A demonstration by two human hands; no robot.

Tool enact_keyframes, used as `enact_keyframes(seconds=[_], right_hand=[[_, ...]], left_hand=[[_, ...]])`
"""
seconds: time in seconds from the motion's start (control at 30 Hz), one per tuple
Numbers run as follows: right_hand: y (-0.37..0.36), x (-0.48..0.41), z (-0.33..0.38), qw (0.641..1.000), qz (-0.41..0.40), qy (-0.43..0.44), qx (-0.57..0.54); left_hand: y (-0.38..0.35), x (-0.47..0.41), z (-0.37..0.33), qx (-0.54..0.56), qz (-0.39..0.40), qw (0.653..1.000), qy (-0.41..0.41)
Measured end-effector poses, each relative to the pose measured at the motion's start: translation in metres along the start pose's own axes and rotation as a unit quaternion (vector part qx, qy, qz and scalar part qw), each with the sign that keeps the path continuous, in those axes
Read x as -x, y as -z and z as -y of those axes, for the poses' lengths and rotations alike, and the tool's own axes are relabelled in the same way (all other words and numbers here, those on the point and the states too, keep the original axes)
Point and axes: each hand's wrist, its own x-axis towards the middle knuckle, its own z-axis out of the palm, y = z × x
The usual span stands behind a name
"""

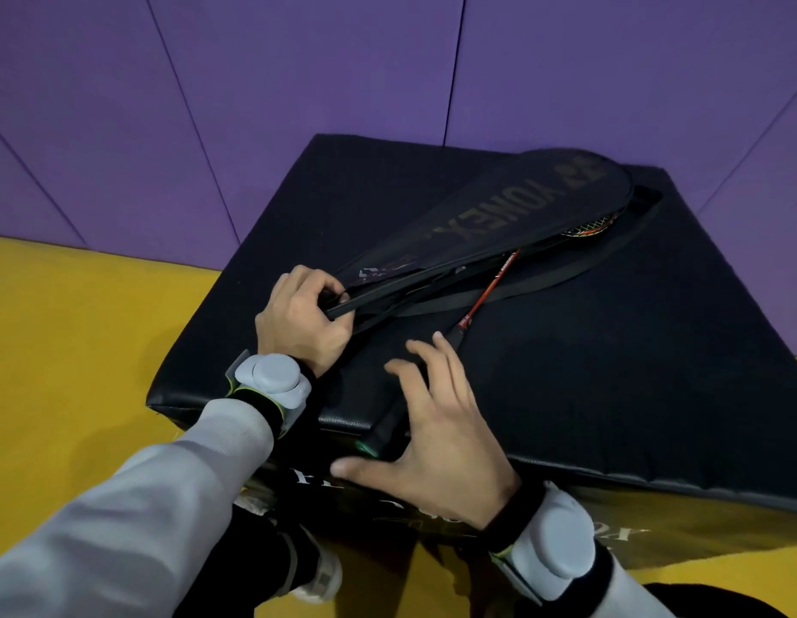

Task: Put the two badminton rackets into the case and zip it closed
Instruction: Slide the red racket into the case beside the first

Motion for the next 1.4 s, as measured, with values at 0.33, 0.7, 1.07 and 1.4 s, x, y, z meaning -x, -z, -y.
enact_keyframes(seconds=[0.33,0.7,1.07,1.4], right_hand=[[-0.008,-0.006,-0.006,0.995,-0.068,0.032,-0.072],[-0.003,-0.036,-0.023,0.973,-0.140,-0.013,-0.180],[-0.014,-0.064,-0.009,0.954,-0.240,-0.032,-0.179],[-0.014,-0.070,-0.007,0.961,-0.227,-0.016,-0.158]], left_hand=[[0.004,0.000,-0.002,0.047,-0.003,0.999,0.000],[0.013,0.006,-0.010,0.049,0.007,0.998,-0.046],[0.015,0.005,-0.008,0.144,0.023,0.989,-0.025],[0.013,0.003,-0.004,0.193,-0.003,0.981,-0.013]])
